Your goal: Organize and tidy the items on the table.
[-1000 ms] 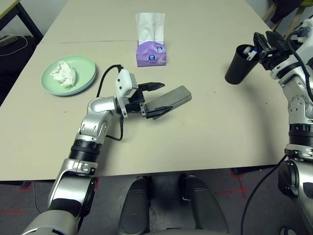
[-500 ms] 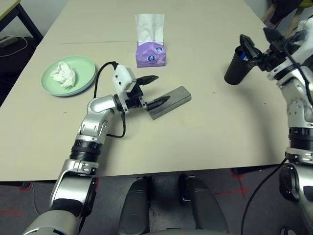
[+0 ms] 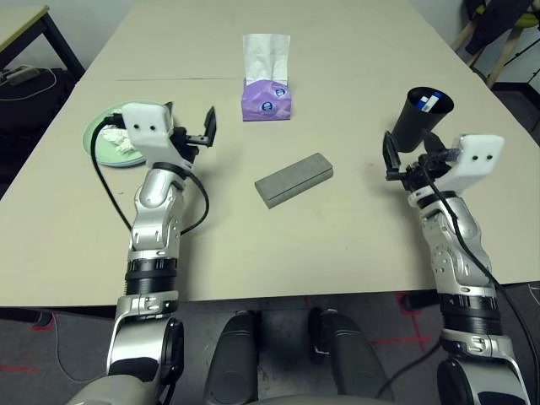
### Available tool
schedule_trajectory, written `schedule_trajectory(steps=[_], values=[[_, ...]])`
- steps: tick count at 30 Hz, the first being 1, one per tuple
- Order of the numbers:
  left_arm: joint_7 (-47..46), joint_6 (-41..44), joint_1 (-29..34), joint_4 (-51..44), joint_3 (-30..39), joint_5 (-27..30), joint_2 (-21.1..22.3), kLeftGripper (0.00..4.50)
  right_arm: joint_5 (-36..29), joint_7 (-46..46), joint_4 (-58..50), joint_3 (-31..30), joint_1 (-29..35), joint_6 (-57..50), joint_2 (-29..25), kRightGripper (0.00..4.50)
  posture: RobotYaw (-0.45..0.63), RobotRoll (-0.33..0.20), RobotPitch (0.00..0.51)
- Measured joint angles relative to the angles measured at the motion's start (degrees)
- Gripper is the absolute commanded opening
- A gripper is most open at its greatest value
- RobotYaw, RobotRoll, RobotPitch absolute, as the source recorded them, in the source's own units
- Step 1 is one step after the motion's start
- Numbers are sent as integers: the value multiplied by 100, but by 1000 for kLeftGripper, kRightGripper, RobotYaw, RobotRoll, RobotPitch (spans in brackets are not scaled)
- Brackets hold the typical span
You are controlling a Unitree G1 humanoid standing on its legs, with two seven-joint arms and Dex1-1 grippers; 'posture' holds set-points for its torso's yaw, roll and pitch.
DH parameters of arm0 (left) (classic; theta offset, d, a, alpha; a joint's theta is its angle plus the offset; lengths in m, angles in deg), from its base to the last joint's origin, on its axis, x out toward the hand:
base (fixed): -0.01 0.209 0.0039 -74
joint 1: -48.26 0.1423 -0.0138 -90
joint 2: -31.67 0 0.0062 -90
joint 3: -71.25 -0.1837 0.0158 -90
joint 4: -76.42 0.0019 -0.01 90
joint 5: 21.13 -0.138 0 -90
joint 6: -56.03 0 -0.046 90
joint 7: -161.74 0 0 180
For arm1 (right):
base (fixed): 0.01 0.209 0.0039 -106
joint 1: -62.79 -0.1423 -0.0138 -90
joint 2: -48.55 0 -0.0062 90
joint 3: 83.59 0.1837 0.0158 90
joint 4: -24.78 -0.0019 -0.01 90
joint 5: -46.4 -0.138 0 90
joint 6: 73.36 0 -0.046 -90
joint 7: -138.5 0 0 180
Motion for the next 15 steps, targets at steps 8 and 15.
schedule_trajectory(steps=[8,15], values=[[431,-144,349,57,446,405,484,4500,-368,-806,1084,231,-624,384,-580,4453,64,0,144],[454,-142,565,444,720,493,689,4500,-410,-912,1505,251,-754,405,-653,4453,68,0,141]])
